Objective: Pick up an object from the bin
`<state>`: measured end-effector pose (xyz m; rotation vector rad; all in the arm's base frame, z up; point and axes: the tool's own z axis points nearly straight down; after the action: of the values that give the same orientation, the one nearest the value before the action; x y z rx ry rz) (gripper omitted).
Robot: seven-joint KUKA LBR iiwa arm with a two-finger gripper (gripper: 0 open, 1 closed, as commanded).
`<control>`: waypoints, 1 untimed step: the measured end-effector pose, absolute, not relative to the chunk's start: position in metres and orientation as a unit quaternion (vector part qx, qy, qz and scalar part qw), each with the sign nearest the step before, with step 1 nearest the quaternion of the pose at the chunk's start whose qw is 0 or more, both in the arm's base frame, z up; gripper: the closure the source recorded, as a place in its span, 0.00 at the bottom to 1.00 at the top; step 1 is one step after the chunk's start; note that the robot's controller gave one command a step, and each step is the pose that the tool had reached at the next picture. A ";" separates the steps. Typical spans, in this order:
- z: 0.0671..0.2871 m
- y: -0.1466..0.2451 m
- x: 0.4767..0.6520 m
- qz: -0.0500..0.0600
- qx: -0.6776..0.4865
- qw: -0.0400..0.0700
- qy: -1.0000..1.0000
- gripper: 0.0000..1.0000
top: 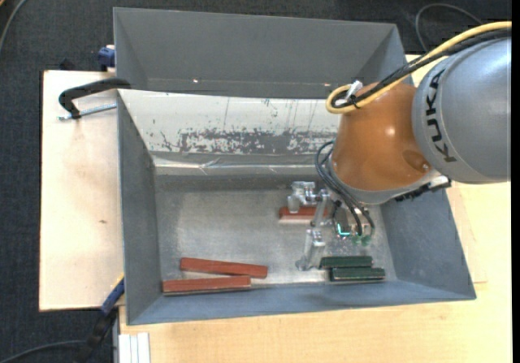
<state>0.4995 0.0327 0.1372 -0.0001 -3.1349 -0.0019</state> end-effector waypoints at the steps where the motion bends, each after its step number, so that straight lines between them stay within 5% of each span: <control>1: 0.070 -0.002 0.553 0.000 0.033 -0.002 -0.999 0.00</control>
Offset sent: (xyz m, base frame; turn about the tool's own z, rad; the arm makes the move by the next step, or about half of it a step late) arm 0.0524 -0.0332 -0.0645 -0.0678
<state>0.5532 -0.0021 0.0700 0.1023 -3.1435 0.0012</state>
